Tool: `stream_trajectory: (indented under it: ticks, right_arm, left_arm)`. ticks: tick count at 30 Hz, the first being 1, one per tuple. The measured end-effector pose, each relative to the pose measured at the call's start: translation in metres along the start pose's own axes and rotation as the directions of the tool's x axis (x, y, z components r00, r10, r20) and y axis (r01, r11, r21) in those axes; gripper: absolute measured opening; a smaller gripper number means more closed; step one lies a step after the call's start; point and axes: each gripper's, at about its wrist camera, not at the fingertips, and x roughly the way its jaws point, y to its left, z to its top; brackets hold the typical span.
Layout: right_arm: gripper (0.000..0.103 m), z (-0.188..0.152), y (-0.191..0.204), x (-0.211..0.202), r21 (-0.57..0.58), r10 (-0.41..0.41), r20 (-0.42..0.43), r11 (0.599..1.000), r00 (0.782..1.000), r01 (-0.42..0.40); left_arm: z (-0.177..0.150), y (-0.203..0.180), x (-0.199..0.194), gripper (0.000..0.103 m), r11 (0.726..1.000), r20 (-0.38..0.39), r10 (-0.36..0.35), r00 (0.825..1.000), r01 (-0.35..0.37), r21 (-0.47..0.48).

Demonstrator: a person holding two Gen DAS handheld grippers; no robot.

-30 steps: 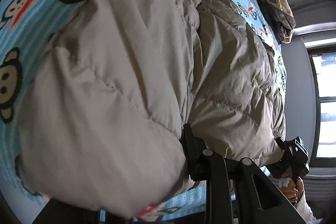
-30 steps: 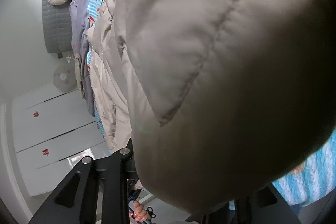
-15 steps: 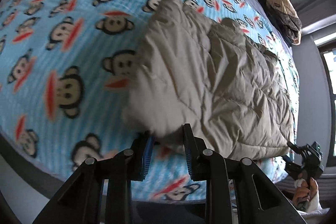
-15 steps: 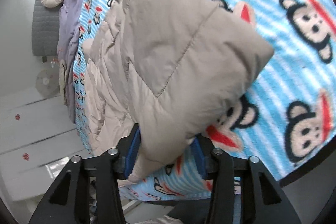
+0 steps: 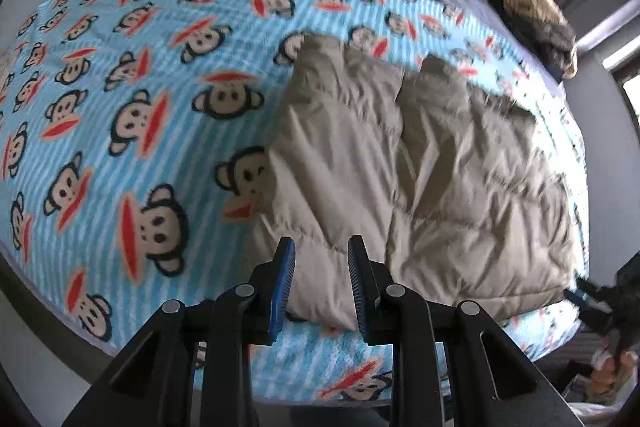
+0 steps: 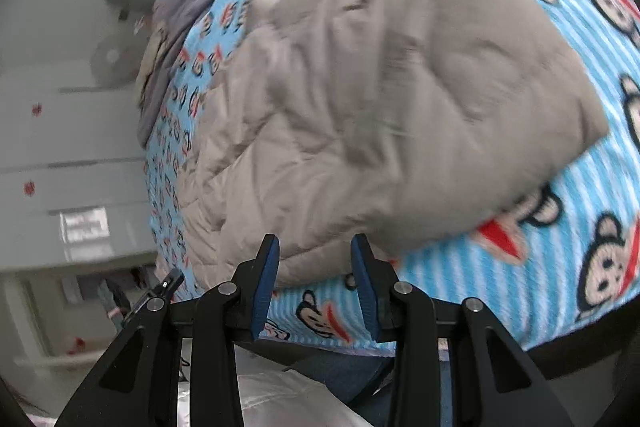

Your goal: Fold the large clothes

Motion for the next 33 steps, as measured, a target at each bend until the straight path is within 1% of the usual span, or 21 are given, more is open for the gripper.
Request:
stream_trajectory:
  ticks: [3, 4, 8, 11, 15, 16, 19, 20, 22, 25, 28, 29, 30, 31, 32, 33]
  right_arm:
    - [0.041, 0.001, 0.021, 0.011, -0.068, -0.047, -0.010, 0.997, 0.999, 0.046]
    - [0.041, 0.002, 0.029, 0.017, -0.090, -0.074, -0.014, 0.993, 0.997, 0.073]
    - [0.041, 0.002, 0.051, 0.043, -0.149, -0.164, -0.035, 0.976, 0.986, 0.157]
    - [0.041, 0.000, 0.070, 0.065, -0.191, -0.199, -0.058, 0.964, 0.978, 0.185]
    - [0.041, -0.008, 0.090, 0.087, -0.268, -0.243, -0.078, 0.939, 0.967, 0.214]
    - [0.041, -0.011, 0.094, 0.091, -0.289, -0.257, -0.081, 0.931, 0.963, 0.224]
    - [0.041, -0.016, 0.104, 0.112, -0.348, -0.335, -0.090, 0.893, 0.938, 0.286]
    - [0.041, -0.017, 0.103, 0.117, -0.355, -0.356, -0.096, 0.885, 0.930, 0.302]
    - [0.041, -0.019, 0.101, 0.125, -0.351, -0.378, -0.112, 0.880, 0.919, 0.320]
    - [0.041, -0.021, 0.104, 0.126, -0.337, -0.387, -0.102, 0.880, 0.916, 0.334]
    - [0.041, -0.020, 0.106, 0.126, -0.336, -0.396, -0.096, 0.877, 0.913, 0.344]
    - [0.041, -0.021, 0.105, 0.126, -0.334, -0.398, -0.096, 0.876, 0.912, 0.347]
    - [0.041, -0.021, 0.104, 0.126, -0.330, -0.400, -0.098, 0.877, 0.911, 0.349]
    - [0.041, -0.022, 0.104, 0.128, -0.325, -0.400, -0.099, 0.878, 0.911, 0.351]
    - [0.041, -0.022, 0.103, 0.128, -0.318, -0.400, -0.101, 0.880, 0.911, 0.351]
    - [0.041, -0.023, 0.104, 0.130, -0.312, -0.400, -0.102, 0.882, 0.911, 0.353]
  left_arm:
    - [-0.003, -0.001, 0.015, 0.028, 1.000, -0.042, 0.018, 0.999, -0.018, -0.005]
    - [-0.004, -0.002, 0.018, 0.028, 1.000, -0.052, 0.018, 0.998, -0.018, -0.006]
    - [-0.003, 0.000, 0.030, 0.028, 0.999, -0.093, 0.026, 0.995, -0.024, 0.020]
    - [-0.001, 0.001, 0.037, 0.028, 0.998, -0.114, 0.035, 0.993, -0.029, 0.053]
    - [0.003, 0.001, 0.035, 0.028, 0.997, -0.112, 0.027, 0.993, -0.018, 0.079]
    - [0.005, 0.002, 0.034, 0.028, 0.996, -0.111, 0.030, 0.993, -0.021, 0.084]
    - [0.013, 0.004, 0.035, 0.028, 0.995, -0.122, 0.044, 0.992, -0.033, 0.093]
    - [0.015, 0.005, 0.035, 0.028, 0.995, -0.126, 0.045, 0.991, -0.033, 0.096]
    - [0.019, 0.005, 0.035, 0.028, 0.994, -0.129, 0.049, 0.990, -0.035, 0.108]
    - [0.027, 0.006, 0.033, 0.028, 0.991, -0.122, 0.054, 0.991, -0.038, 0.131]
    - [0.038, 0.012, 0.033, 0.028, 0.987, -0.099, 0.086, 0.991, -0.072, 0.142]
    - [0.043, 0.015, 0.033, 0.049, 0.987, -0.093, 0.093, 0.991, -0.080, 0.137]
    - [0.047, 0.018, 0.032, 0.091, 0.988, -0.083, 0.099, 0.992, -0.087, 0.129]
    - [0.051, 0.020, 0.032, 0.103, 0.987, -0.065, 0.109, 0.992, -0.100, 0.125]
    - [0.054, 0.022, 0.029, 0.103, 0.986, -0.032, 0.116, 0.993, -0.111, 0.124]
    - [0.058, 0.023, 0.028, 0.103, 0.985, -0.017, 0.103, 0.995, -0.100, 0.139]
